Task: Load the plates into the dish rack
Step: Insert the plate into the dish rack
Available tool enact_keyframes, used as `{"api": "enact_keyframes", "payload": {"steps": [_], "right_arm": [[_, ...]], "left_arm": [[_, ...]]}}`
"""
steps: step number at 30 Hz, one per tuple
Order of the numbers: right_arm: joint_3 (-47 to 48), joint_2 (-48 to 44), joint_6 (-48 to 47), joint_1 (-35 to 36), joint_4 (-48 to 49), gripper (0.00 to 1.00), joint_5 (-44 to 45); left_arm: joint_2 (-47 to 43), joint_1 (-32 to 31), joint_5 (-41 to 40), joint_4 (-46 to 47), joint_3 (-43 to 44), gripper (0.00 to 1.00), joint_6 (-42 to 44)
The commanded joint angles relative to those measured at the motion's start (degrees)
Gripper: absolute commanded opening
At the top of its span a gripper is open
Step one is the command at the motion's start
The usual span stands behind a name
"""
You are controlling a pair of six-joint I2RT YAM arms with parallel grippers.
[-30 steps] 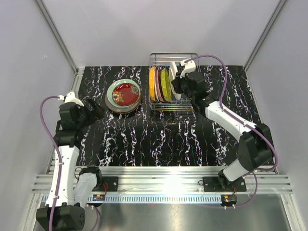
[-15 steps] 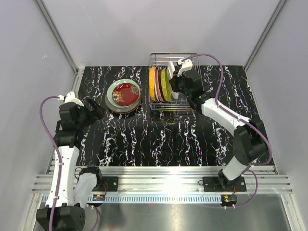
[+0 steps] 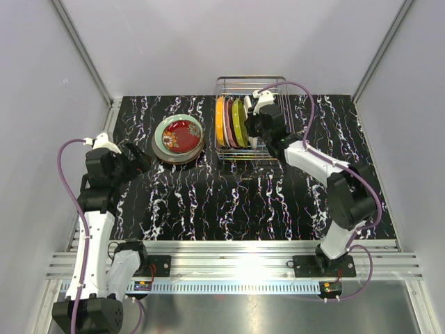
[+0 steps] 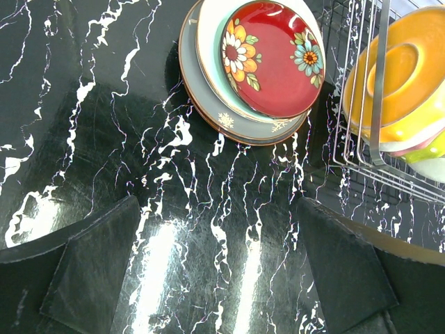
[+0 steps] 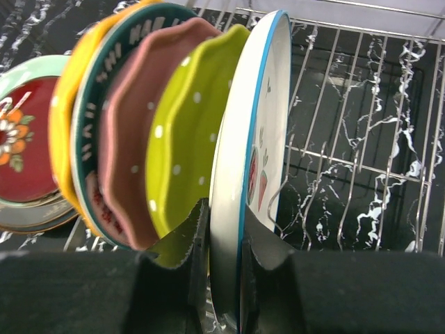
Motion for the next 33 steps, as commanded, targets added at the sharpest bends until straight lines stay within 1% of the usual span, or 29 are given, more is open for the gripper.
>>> {"api": "enact_keyframes", "payload": {"steps": [1, 4, 8, 14, 21, 28, 32, 33], "right_arm": [[5.27, -0.32, 0.99, -0.01, 9.95, 0.07, 2.26], [5.88, 0.91, 1.16, -0.01, 9.16, 0.11, 2.18], [6.32, 1.35, 1.34, -0.01, 8.63, 0.25, 1.82], [6.76, 1.44, 1.25, -0.01, 7.76, 0.34, 2.00], [7.11, 1.00, 1.16, -0.01, 6.79, 0.35, 1.65], [5.45, -3.56, 0.72, -0.01, 5.12, 0.39, 1.47], [0.36, -8.57, 1.16, -0.10, 5.82, 0.41, 0.77], [-2.18, -9.89, 1.51, -0.10, 5.73, 0.42, 0.42]], "left_arm": [[-0.21, 0.26, 0.64, 2.20, 0.06, 0.99, 0.19], [-0.21, 0.26, 0.82, 2.29, 0.06, 0.99, 0.19], [0.05, 0.26, 1.26, 2.38, -0.12, 0.99, 0.10], [0.05, 0.26, 1.43, 2.38, -0.12, 0.99, 0.19], [0.23, 0.26, 1.61, 2.47, -0.03, 0.99, 0.19], [0.67, 0.35, 1.43, 2.38, 0.06, 0.99, 0.36], [1.37, 0.44, 2.39, 2.55, -0.12, 0.99, 0.36], [1.63, 0.35, 2.92, 2.73, -0.20, 0.99, 0.28]]}}
